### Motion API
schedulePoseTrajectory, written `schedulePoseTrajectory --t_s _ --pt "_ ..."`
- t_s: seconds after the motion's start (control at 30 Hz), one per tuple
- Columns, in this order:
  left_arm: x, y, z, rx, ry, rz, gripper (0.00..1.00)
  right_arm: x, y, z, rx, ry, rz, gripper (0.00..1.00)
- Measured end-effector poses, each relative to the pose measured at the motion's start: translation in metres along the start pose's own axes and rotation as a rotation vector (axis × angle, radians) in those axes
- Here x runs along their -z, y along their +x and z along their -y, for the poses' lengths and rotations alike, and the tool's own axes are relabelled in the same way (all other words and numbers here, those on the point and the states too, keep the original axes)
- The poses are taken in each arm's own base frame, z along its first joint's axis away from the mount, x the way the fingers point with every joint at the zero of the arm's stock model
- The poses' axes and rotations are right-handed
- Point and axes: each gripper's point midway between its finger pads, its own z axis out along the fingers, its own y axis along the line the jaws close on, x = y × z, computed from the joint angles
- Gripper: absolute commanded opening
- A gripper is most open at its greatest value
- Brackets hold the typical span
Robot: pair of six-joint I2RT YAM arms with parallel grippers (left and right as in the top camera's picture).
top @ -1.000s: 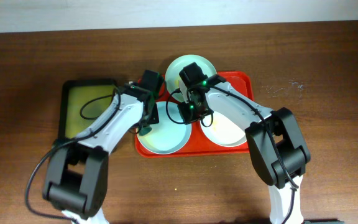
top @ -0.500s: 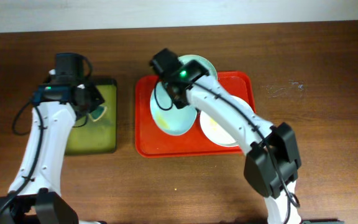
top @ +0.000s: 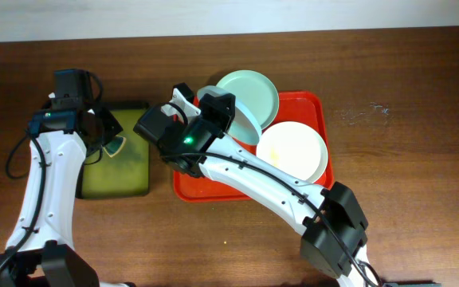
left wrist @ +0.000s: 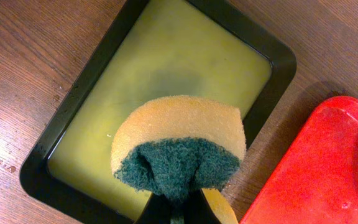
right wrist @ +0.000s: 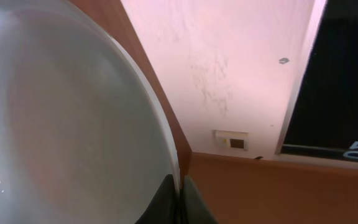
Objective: Clean dirty plates on tray and stack at the side
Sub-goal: 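Carry the light blue plate with the right gripper to the table's right side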
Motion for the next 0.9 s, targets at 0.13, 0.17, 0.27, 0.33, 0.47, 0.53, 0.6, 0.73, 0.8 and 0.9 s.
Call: schedulePoseTrajectory --t_s 0.13,0.17,0.27,0.33,0.47,0.53,0.6,0.73,0.8,0.9 --pt "0.000 0.000 0.000 0.000 0.000 0.000 0.00 0.000 0.002 0.009 0.064 0.050 -0.014 0.04" --pt "0.000 0.000 0.000 0.000 0.000 0.000 0.00 0.000 0.002 0.009 0.067 0.054 -0.015 0.04" --pt "0.000 0.000 0.000 0.000 0.000 -0.001 0.00 0.001 -0.002 -0.013 0.051 -0.083 0.020 0.04" --pt "0.000 0.001 -0.001 -0.001 -0.003 -0.005 0.00 0.004 -0.003 -0.045 0.097 -0.279 0.052 0.04" --pt "0.000 0.002 -0.001 -0.001 -0.004 -0.007 0.00 -0.007 -0.001 -0.034 0.053 -0.237 0.032 0.04" --pt "-0.001 0.001 -0.001 0.000 -0.002 -0.005 0.00 -0.005 0.003 -0.053 0.083 -0.356 0.036 0.04" --pt "-0.003 0.003 -0.001 -0.001 -0.004 -0.008 0.00 -0.003 0.002 -0.073 0.082 -0.506 0.060 0.04" --pt "-0.005 0.006 -0.003 -0.002 -0.009 -0.016 0.00 -0.044 0.007 -0.058 -0.191 -0.589 -0.004 0.04" --pt "-0.005 0.006 -0.003 -0.002 -0.008 -0.015 0.00 -0.083 0.029 -0.046 -0.387 -0.775 -0.061 0.04" --pt "-0.005 0.006 -0.003 -0.002 -0.008 -0.014 0.00 -0.133 0.081 -0.029 -0.671 -1.077 -0.150 0.04"
